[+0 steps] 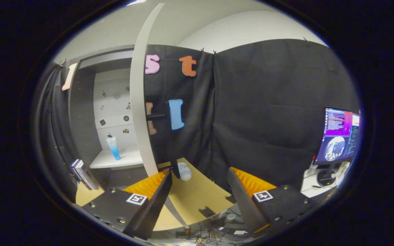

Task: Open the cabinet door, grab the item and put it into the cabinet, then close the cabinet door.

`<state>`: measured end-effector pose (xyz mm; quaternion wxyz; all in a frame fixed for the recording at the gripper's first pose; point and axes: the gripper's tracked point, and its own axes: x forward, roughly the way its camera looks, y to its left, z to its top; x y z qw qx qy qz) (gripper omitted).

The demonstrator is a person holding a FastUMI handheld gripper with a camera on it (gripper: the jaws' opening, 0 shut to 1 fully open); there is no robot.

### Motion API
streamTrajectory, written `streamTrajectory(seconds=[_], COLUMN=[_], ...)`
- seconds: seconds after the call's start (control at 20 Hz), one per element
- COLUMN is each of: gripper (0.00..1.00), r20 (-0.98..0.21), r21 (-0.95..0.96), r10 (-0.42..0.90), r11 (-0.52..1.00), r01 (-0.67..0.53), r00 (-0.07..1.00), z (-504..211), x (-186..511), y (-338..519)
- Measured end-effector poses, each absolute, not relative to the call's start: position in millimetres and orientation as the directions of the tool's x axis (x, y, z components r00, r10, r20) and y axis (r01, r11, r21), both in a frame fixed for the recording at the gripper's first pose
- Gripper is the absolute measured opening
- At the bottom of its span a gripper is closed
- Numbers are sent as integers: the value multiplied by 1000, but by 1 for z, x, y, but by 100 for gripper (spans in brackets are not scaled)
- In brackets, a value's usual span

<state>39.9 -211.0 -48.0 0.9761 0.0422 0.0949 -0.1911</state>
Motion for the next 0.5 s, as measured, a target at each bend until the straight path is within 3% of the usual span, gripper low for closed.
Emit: streamTrajectory(seconds=[0.2,0.5], gripper=[98,97], r20=[-181,-166], r21=[32,71], r10=[-312,-104], r11=[946,991], r01=[322,118], r00=[933,981], z=[-46,-51], x=[35,47], y=[-177,-101])
